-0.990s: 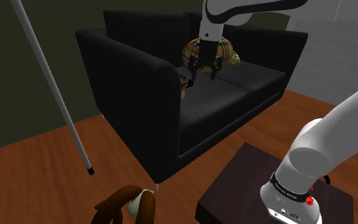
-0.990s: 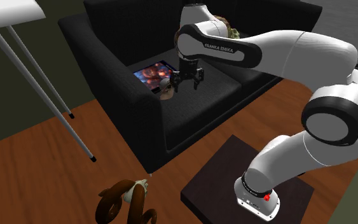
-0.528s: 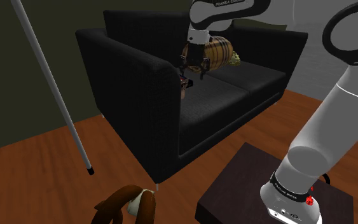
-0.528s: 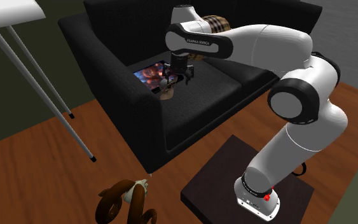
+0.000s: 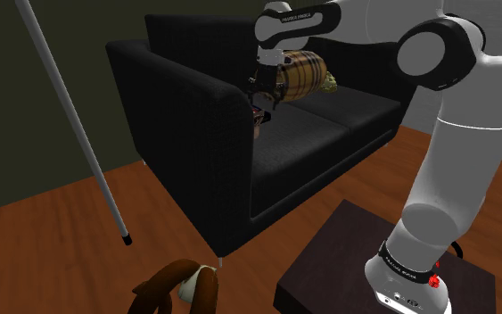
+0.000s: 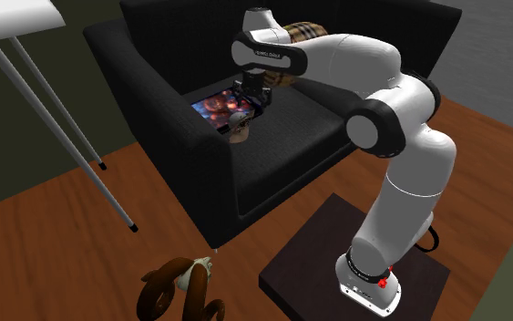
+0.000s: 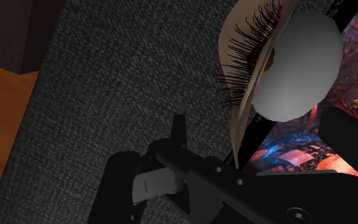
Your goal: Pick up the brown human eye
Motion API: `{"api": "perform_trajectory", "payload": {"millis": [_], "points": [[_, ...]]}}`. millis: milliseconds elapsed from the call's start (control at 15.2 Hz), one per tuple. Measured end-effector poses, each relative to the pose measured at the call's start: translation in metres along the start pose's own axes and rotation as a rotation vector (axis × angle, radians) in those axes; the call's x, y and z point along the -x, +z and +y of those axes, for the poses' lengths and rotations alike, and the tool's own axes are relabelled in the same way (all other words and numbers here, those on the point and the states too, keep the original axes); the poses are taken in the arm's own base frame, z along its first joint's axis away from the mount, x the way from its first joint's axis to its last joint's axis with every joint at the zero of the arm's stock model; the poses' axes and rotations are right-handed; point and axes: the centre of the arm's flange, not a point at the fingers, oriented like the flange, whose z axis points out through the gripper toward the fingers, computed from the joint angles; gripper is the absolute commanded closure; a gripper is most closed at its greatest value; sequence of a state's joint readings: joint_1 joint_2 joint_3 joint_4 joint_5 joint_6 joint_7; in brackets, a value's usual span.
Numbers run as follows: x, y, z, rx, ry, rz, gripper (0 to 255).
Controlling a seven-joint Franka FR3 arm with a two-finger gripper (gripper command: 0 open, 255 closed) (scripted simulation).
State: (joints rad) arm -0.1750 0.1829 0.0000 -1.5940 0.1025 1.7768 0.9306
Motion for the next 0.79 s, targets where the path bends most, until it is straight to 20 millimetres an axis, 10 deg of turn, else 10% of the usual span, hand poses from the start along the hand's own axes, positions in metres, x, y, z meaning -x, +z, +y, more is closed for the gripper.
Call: {"api": "perform_trajectory", "payload": {"millis": [594,660,792], "points": [[-0.03,0.041,-0.003,-0.003,0.083,0.005,0],[-0.03,0.043,-0.003,-0.003,0.084,0.005,255],[-0.03,0.044,-0.003,-0.003,0.084,0.005,255]]}}
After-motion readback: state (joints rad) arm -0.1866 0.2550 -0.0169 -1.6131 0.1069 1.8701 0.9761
